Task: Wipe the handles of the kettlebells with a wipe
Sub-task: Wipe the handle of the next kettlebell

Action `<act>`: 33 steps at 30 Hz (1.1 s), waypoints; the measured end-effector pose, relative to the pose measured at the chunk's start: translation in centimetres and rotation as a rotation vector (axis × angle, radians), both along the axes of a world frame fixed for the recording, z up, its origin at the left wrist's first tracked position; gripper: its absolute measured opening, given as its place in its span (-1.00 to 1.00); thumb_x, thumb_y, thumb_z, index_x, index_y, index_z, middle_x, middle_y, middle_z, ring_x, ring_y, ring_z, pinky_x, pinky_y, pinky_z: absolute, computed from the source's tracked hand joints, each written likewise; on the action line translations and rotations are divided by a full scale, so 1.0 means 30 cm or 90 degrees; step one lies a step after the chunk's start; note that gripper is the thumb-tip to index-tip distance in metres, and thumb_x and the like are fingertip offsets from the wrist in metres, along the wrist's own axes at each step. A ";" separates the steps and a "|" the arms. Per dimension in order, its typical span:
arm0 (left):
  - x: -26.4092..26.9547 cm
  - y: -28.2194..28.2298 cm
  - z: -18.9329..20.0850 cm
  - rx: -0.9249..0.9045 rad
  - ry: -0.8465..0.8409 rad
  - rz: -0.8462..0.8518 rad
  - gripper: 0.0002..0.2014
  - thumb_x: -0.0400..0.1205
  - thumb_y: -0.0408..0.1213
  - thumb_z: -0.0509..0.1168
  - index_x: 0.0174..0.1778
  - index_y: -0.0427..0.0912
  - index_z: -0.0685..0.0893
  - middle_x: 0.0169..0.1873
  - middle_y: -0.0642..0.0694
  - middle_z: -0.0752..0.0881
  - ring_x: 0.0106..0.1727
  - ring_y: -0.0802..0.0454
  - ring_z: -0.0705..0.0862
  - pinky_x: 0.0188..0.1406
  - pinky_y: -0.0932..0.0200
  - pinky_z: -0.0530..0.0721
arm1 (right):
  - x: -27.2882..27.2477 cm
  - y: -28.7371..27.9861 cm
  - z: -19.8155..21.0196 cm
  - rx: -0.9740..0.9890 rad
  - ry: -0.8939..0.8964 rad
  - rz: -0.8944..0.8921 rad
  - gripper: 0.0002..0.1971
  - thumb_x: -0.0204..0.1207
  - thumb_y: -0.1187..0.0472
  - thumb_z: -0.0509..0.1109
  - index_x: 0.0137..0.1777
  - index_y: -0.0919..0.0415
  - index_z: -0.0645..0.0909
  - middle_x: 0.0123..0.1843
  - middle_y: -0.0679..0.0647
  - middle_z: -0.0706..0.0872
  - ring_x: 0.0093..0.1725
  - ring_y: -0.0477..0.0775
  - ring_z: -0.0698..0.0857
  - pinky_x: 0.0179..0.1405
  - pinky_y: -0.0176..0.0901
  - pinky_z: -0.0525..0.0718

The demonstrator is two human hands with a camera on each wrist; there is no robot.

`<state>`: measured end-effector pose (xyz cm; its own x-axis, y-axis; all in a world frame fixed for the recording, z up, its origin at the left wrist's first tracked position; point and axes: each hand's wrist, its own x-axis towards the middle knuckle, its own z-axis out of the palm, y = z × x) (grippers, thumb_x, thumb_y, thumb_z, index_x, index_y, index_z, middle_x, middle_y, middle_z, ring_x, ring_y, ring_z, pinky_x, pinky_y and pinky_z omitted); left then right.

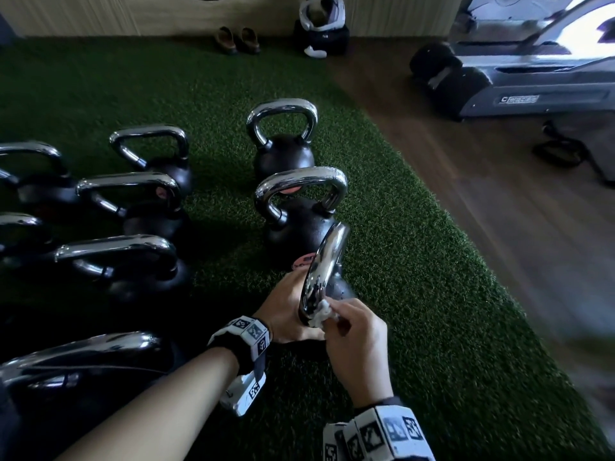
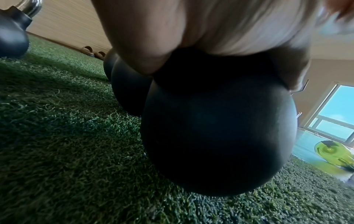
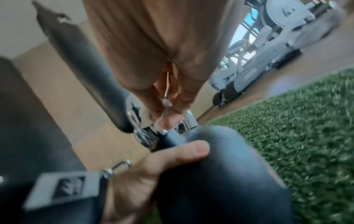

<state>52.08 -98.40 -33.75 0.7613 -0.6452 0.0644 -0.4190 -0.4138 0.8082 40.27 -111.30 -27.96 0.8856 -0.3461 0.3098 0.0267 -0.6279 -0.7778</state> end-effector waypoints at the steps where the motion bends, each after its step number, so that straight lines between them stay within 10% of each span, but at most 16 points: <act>1: -0.005 0.005 0.004 0.007 0.007 0.007 0.07 0.14 -0.06 0.78 0.40 0.62 0.26 0.17 0.00 0.69 0.25 -0.18 0.71 0.39 -0.26 0.66 | 0.001 -0.003 -0.010 -0.023 0.015 0.021 -0.77 0.49 0.45 0.57 -0.18 0.07 0.84 -0.33 -0.28 0.61 -0.33 -0.35 0.63 -0.32 -0.63 0.43; 4: -0.019 0.013 0.014 0.007 0.000 -0.007 0.07 0.15 -0.05 0.81 0.38 0.64 0.25 0.31 0.35 0.51 0.41 0.04 0.61 0.52 -0.02 0.55 | 0.012 -0.053 -0.008 -0.064 0.042 0.098 -0.72 0.44 0.54 0.53 -0.11 0.12 0.86 -0.25 -0.30 0.63 -0.27 -0.45 0.61 -0.24 -0.70 0.44; 8: -0.044 0.011 0.031 0.022 -0.041 -0.069 -0.11 0.25 0.18 0.74 0.49 0.29 0.49 0.52 0.20 0.49 0.58 0.09 0.49 0.62 -0.16 0.47 | 0.057 -0.134 0.027 -0.051 0.079 0.105 -0.73 0.47 0.45 0.53 0.04 0.09 0.87 -0.13 -0.18 0.84 -0.25 -0.39 0.70 -0.17 -0.74 0.48; 13: -0.109 0.054 0.022 -0.029 -0.075 -0.046 0.19 0.18 0.08 0.78 0.63 0.45 0.16 0.51 0.65 0.19 0.62 0.06 0.42 0.68 -0.16 0.41 | 0.090 -0.125 0.038 -0.042 0.132 0.231 -0.83 0.46 0.48 0.52 -0.19 0.20 0.80 -0.34 -0.35 0.62 -0.31 -0.50 0.66 -0.33 -0.65 0.47; 17: -0.133 0.067 -0.001 -0.039 -0.088 -0.040 0.29 0.17 0.10 0.80 0.64 0.53 0.02 0.59 0.17 0.32 0.64 -0.07 0.43 0.62 -0.29 0.46 | 0.061 -0.077 0.020 -0.066 0.146 0.334 -0.66 0.30 0.59 0.43 -0.35 0.08 0.64 -0.33 -0.32 0.54 -0.41 -0.50 0.57 -0.37 -0.67 0.39; 24: -0.133 0.059 0.006 -0.022 -0.095 -0.040 0.27 0.18 0.08 0.80 0.64 0.39 0.04 0.54 0.29 0.29 0.64 -0.05 0.41 0.65 -0.28 0.43 | 0.035 -0.114 0.008 -0.026 0.132 0.374 -0.71 0.33 0.63 0.49 -0.15 0.25 0.85 -0.24 -0.53 0.64 -0.22 -0.58 0.66 -0.24 -0.69 0.51; 28: -0.132 0.059 -0.010 -0.054 -0.041 -0.036 0.29 0.15 0.09 0.81 0.64 0.48 0.06 0.57 0.15 0.33 0.61 -0.09 0.47 0.57 -0.30 0.52 | 0.035 -0.100 0.015 -0.021 0.160 0.374 -0.71 0.38 0.60 0.46 -0.06 0.25 0.85 -0.13 -0.18 0.80 -0.28 -0.41 0.68 -0.21 -0.61 0.56; 33: -0.124 0.073 -0.063 0.135 -0.132 -0.070 0.08 0.31 0.46 0.56 0.70 0.13 0.31 0.69 0.26 0.08 0.76 0.23 -0.03 0.80 0.00 0.08 | 0.002 -0.121 0.039 0.174 0.255 0.371 -0.82 0.51 0.43 0.50 -0.06 0.17 0.87 -0.19 -0.14 0.82 -0.27 -0.29 0.73 -0.25 -0.39 0.62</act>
